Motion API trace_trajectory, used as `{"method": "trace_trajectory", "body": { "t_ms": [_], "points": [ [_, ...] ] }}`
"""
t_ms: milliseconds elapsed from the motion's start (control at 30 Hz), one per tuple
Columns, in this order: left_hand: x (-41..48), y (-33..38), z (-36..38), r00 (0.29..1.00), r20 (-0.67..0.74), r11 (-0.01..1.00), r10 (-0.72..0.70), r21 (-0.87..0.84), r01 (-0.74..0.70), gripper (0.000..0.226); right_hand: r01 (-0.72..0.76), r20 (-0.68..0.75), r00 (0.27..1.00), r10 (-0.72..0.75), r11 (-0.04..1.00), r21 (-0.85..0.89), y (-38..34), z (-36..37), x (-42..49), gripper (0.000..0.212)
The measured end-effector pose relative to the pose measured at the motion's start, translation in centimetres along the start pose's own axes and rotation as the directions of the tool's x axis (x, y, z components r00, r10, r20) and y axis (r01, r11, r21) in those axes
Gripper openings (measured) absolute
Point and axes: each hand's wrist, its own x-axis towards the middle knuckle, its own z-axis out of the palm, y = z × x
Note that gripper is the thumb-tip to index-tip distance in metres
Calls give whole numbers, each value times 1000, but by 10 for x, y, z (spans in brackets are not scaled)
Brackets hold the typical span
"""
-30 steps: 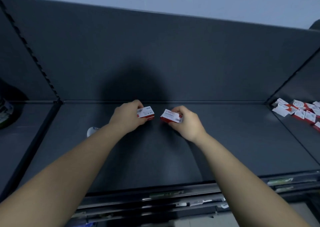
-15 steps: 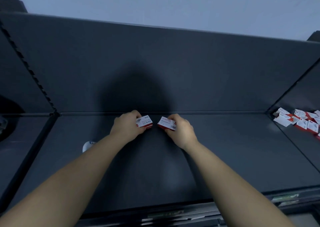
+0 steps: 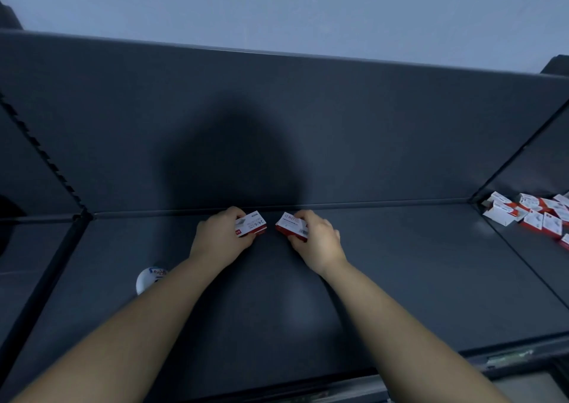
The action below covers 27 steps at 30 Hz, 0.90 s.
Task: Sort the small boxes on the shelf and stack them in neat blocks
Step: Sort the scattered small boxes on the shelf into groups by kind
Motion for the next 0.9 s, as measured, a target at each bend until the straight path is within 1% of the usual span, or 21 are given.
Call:
{"method": "trace_trajectory", "body": {
  "t_ms": [367,433,567,733,800,900],
  "points": [
    [8,-17,3,989,-54,990,139,44,-137,36,10,-39,999,-11,999,-37,-3,2,0,36],
    [9,-20,3,985,-55,985,164,71,-160,36,0,-44,999,-1,999,-38,-4,2,-2,38],
    [8,-28,3,973,-67,966,222,150,-210,40,-14,-57,998,12,999,-34,-6,3,-7,49],
    [8,-35,2,953,-62,930,298,246,-275,45,6,-62,998,-8,1000,-30,-6,2,-13,51],
    [8,-38,-1,941,-66,907,331,299,-297,51,19,-67,998,-21,999,-27,-4,-1,-14,51],
    [6,-44,-5,943,-56,892,328,348,-290,69,47,-73,996,-50,998,-33,-2,-7,-15,52]
  ]
}}
